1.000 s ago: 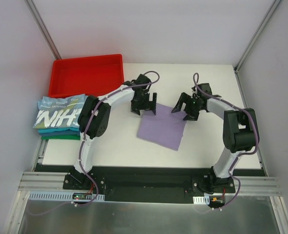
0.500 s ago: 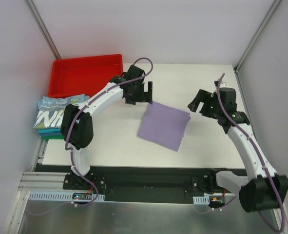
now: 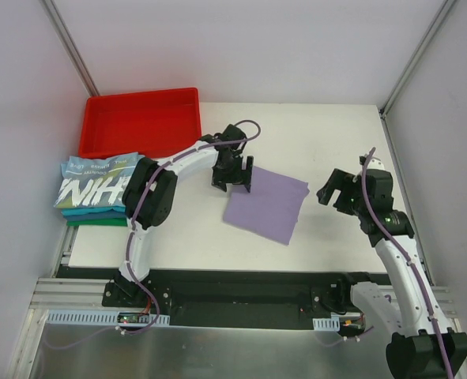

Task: Fold and stack the t-shirts
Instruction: Smooth out wrinkles on the folded tshirt, then put the neatly folded tshirt into the corner of the board with the left arm

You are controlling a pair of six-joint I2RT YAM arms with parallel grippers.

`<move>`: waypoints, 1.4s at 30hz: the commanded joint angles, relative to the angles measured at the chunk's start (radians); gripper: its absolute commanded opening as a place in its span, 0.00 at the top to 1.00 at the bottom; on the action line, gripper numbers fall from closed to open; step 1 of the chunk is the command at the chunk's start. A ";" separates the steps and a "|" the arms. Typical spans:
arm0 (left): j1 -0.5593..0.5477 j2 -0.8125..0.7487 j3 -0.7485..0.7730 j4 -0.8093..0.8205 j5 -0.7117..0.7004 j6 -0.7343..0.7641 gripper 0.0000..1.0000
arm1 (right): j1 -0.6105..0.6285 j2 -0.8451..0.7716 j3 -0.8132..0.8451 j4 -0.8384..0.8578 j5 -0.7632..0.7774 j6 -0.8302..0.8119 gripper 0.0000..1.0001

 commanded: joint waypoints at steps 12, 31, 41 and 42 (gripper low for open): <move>-0.094 0.172 0.032 -0.104 -0.141 -0.093 0.40 | -0.021 0.047 -0.008 -0.027 0.076 -0.117 0.04; -0.171 0.002 -0.041 -0.242 -0.879 0.043 1.00 | -0.056 0.069 -0.024 0.025 0.059 -0.117 0.04; -0.038 -0.309 -0.333 -0.115 -1.097 0.432 1.00 | -0.068 0.037 -0.038 0.043 -0.007 -0.117 0.04; -0.018 -0.343 -0.362 -0.089 -1.113 0.462 1.00 | -0.068 0.041 -0.039 0.045 -0.008 -0.115 0.04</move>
